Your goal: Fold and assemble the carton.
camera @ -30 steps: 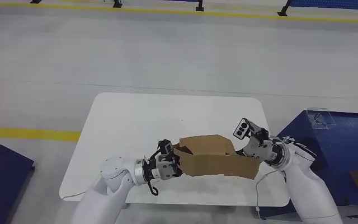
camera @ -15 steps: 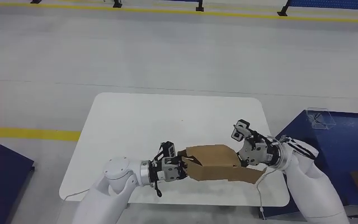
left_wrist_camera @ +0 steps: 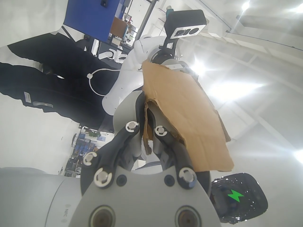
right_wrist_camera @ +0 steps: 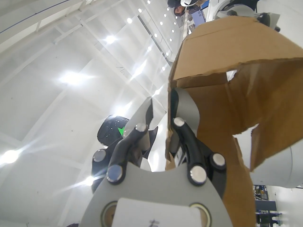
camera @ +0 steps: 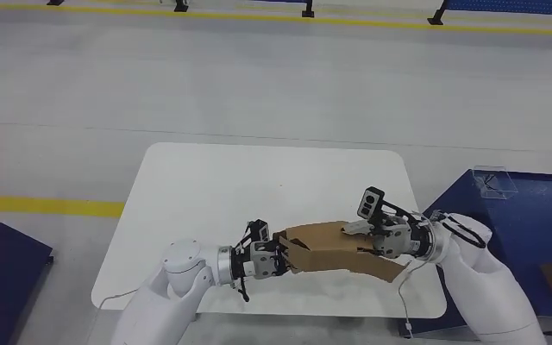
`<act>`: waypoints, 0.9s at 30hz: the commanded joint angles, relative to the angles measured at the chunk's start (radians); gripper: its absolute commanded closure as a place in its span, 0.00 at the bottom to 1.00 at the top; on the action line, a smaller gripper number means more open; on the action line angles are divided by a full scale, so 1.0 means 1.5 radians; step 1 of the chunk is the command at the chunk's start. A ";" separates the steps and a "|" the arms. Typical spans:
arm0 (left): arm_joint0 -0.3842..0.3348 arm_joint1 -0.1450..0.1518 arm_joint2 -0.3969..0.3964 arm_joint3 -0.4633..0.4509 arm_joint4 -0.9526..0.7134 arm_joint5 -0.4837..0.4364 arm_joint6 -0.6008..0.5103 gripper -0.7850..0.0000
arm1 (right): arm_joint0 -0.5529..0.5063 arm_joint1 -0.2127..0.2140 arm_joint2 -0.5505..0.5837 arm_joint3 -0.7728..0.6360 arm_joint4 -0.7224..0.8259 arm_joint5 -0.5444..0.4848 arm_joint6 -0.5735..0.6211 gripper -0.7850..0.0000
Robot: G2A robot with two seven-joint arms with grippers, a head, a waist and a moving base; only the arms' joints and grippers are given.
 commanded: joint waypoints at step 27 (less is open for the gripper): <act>0.007 0.005 -0.013 -0.003 -0.017 0.003 0.052 0.00 | -0.025 0.017 0.097 -0.027 -0.127 -0.338 -0.053 1.00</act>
